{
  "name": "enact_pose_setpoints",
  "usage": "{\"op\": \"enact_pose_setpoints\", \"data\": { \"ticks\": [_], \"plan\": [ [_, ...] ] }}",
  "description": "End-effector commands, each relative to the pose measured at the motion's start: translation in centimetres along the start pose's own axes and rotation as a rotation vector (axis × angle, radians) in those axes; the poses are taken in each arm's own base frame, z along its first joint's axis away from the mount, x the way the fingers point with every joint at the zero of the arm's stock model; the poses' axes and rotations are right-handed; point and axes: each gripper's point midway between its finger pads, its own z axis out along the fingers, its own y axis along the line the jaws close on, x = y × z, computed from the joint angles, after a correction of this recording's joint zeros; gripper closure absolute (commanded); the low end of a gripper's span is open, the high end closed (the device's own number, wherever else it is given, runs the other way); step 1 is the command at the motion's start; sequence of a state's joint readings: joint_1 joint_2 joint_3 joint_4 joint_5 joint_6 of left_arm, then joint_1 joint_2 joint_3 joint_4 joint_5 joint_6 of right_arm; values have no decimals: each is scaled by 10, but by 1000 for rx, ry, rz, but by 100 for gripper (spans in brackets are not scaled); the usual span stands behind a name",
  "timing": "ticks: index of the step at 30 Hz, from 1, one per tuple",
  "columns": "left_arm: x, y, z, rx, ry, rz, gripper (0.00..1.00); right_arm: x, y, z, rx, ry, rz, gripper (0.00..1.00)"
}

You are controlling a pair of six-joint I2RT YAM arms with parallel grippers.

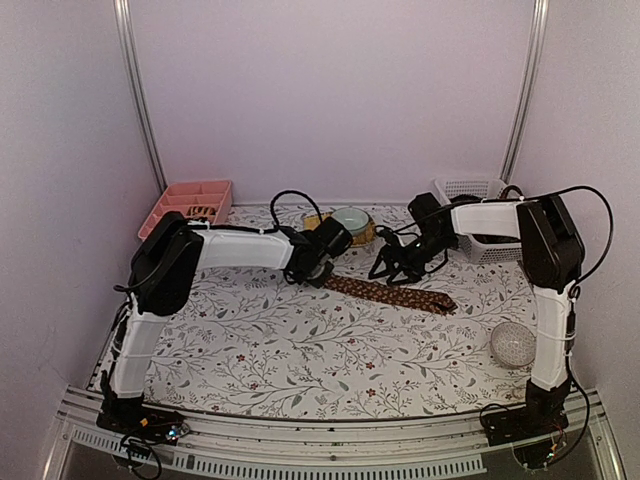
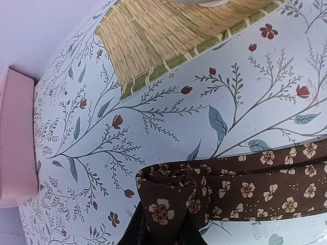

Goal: Roll the ties
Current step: Roll the tie at the center of the board.

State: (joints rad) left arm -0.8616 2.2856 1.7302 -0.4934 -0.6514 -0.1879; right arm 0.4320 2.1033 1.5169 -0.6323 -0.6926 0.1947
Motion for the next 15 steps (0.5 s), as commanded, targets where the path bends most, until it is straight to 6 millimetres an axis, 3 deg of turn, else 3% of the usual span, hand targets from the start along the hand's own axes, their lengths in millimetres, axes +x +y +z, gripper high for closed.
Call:
{"op": "enact_pose_setpoints", "data": {
  "ticks": [1, 9, 15],
  "plan": [
    [-4, 4, -7, -118, 3, 140, 96, -12, 52, -59, -77, -103, -87, 26],
    [3, -24, -4, -169, 7, 283, 96, -19, 50, -73, -104, -134, -68, 25],
    [5, -30, -3, -193, 4, 343, 96, -20, 49, -74, -119, -132, -55, 24]
  ]
}}
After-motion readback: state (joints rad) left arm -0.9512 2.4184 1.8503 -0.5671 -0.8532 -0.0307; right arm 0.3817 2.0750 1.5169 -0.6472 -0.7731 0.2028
